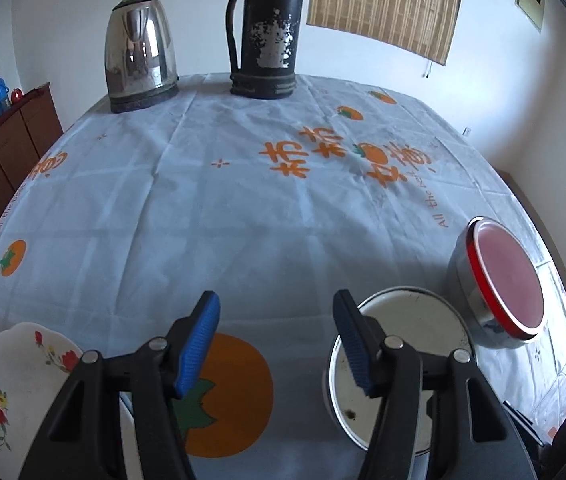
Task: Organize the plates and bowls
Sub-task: 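Close the left gripper on the white enamel bowl's rim, then lift the enamel bowl and carry it toward the steel bowl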
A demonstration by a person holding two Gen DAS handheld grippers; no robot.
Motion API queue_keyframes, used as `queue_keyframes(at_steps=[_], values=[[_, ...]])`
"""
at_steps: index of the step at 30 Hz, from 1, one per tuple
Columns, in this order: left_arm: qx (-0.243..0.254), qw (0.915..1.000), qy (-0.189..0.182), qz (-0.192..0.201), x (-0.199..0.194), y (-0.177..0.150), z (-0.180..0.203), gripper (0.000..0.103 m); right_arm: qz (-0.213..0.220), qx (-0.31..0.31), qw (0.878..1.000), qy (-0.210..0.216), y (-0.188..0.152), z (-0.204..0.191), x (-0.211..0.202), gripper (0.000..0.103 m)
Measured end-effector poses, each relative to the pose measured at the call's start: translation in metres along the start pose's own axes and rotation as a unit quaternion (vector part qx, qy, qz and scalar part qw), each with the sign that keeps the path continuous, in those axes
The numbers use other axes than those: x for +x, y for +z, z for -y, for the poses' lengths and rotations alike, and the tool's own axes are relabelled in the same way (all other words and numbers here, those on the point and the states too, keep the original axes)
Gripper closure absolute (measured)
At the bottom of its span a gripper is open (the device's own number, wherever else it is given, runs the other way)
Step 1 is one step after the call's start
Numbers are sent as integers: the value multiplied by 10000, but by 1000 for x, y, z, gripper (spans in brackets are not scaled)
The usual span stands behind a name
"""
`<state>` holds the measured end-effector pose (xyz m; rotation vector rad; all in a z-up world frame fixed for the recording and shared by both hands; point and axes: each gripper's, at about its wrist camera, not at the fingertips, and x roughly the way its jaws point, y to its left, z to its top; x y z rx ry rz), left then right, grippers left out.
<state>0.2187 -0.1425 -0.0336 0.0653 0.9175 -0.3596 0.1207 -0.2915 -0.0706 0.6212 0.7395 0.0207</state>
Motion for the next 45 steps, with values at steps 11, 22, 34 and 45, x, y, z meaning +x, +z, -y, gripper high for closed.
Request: queue_keyframes(at_steps=[11,22,34,45], values=[[261,9985,-419,-237,5,-6,8,45,-23,0,10000,5,1,0,7,59],[-35,9949,-856,-539,28,-18,13,94,6,-44,9999,-120,5,-3,12,62],[-20,9987,-490,-136,7,-30,23,95,-18,-106,9988,-476,10,-3,13,84],[-88,9975,-669,-221,-12,-55,44,95,2,-55,9976,-685,-4,8,-25,87]])
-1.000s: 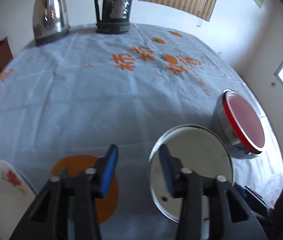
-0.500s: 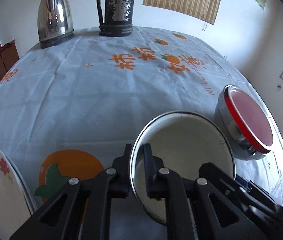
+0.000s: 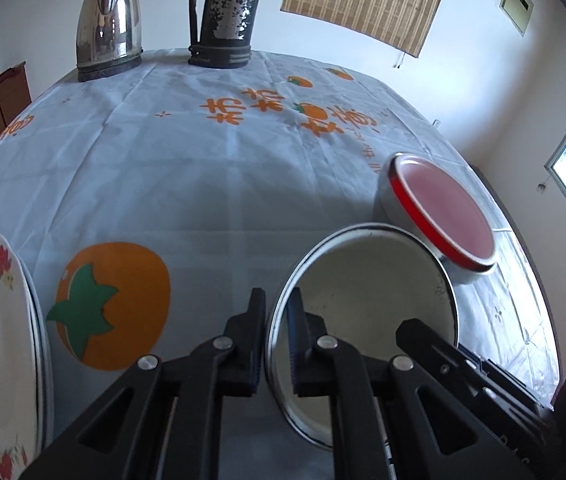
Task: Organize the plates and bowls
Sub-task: 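Lift the enamel bowl and carry it toward the steel bowl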
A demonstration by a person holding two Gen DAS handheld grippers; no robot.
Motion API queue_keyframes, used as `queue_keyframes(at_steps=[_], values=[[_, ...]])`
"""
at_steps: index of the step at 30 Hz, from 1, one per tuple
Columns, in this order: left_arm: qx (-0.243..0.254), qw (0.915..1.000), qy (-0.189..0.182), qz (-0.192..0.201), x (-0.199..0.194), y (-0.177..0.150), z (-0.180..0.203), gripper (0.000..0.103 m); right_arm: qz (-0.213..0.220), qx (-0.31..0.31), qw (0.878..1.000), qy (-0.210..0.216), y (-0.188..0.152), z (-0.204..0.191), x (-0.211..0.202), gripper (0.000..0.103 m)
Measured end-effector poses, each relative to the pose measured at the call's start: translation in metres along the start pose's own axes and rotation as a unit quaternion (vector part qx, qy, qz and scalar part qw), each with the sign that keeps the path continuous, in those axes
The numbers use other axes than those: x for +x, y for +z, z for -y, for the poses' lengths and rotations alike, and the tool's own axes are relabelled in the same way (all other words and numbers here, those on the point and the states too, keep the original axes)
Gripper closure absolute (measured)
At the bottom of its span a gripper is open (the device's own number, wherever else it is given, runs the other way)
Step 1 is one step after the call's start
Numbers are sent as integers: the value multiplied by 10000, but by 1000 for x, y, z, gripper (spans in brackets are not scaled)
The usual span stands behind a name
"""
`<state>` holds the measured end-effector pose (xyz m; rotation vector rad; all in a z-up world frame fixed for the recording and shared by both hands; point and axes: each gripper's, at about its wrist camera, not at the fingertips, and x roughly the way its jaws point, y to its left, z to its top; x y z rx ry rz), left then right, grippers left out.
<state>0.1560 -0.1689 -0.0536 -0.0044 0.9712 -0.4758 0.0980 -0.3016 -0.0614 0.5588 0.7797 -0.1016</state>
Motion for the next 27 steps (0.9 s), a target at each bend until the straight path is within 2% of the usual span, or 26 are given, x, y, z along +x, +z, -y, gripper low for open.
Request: queue_keyframes(at_steps=[14,27], values=[[238,9993,-265,-145,-6,-25,49,96,141,131,9995,-264,-15,37,-49,87],[422,9987,-298,-4,-19,-29,73,96,267,68,9991,-326,-18,49,-71,88]])
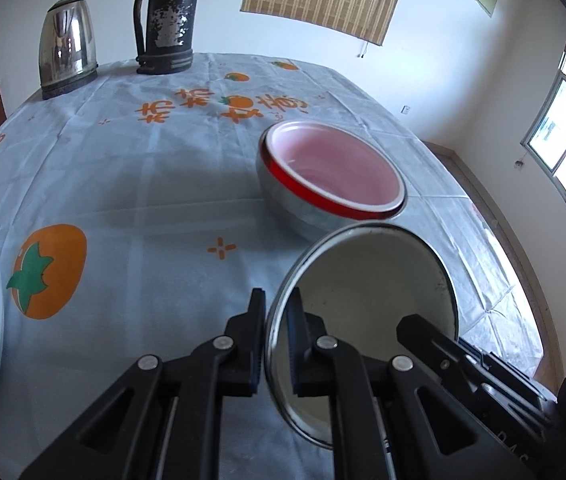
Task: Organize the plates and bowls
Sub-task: 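Lift the enamel bowl and carry it toward the steel bowl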
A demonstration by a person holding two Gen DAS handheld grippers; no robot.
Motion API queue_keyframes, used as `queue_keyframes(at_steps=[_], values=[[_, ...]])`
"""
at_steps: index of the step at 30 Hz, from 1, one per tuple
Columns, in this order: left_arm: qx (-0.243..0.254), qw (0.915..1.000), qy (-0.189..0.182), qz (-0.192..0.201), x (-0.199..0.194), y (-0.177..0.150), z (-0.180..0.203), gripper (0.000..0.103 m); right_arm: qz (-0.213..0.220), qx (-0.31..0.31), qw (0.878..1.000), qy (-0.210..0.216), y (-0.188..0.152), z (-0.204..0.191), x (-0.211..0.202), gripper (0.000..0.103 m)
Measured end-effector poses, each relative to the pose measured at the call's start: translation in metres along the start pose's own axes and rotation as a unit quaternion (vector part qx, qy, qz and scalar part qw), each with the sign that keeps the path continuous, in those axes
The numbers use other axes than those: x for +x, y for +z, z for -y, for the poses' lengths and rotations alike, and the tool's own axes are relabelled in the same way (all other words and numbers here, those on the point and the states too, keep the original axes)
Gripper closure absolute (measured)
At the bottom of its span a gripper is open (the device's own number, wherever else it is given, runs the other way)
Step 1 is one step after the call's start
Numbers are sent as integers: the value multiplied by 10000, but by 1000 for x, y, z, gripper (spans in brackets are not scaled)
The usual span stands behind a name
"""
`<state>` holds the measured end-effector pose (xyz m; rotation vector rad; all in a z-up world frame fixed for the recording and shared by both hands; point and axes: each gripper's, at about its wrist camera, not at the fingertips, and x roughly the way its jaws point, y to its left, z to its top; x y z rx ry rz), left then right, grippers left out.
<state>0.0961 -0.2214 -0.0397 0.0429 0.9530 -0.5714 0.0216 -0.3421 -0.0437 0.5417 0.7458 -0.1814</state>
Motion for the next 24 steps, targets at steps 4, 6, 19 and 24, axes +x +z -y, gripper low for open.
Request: queue_keyframes(at_steps=[4,6,19,24], values=[[69,10000,-34,16,-2,-1,12,96,60,32,10000,-32,0,6,-9,88],[113,9999,-38,25,-3,-1,17,96,94,68,9999,-51,0,10,-14,88],[335,9992,-217,-12,-1,-5,50,96,288,159,9990,-289,-2,32,-42,88],[385,9989,-255,92,-5,6,55,96,357,76,9987,-368,6,31,-47,88]])
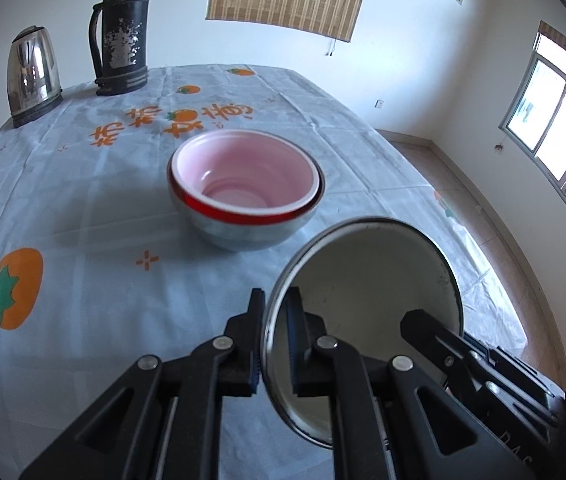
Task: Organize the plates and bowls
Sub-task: 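Lift the enamel bowl and carry it toward the steel bowl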
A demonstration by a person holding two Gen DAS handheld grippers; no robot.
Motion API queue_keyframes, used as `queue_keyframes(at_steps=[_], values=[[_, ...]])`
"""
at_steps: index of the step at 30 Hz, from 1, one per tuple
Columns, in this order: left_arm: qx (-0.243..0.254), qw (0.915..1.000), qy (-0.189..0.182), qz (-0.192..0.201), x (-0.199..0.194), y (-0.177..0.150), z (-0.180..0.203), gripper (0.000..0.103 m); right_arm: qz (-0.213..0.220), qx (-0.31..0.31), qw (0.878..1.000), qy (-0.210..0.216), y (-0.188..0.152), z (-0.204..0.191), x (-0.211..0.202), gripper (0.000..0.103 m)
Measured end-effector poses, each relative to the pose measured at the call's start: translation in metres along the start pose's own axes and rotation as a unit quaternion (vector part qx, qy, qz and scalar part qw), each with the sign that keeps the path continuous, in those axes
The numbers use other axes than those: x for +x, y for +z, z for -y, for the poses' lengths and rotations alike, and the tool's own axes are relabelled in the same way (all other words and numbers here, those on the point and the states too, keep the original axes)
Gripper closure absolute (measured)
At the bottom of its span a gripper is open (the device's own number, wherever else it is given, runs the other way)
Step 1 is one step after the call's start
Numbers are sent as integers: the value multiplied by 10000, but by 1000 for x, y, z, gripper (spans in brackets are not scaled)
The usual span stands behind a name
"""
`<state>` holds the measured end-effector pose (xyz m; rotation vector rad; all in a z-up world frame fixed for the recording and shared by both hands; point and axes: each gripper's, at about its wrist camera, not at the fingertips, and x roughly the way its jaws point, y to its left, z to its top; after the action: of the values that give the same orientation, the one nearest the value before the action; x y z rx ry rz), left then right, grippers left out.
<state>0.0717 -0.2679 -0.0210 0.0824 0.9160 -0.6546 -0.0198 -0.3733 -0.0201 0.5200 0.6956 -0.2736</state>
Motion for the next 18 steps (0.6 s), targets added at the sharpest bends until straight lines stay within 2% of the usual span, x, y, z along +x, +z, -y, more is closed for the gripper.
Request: queue_keyframes(at_steps=[18], values=[[-13,9995,-68,309,-7,40,5,95,278,-377,9989,-89,42,-15,-4,88]])
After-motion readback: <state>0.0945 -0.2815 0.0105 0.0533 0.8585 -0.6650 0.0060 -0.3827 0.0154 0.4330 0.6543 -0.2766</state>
